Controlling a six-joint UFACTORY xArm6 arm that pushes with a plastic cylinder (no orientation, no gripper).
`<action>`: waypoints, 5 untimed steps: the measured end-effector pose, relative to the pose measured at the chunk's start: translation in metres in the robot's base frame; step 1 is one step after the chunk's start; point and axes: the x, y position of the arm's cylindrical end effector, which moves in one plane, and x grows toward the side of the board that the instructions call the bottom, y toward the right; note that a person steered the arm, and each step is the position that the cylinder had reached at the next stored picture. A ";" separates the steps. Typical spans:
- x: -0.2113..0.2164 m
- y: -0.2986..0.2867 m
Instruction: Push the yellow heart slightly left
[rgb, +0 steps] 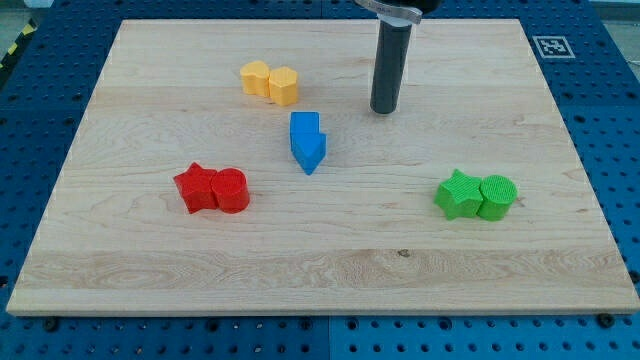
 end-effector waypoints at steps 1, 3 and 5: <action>0.000 0.000; -0.003 0.000; -0.010 0.000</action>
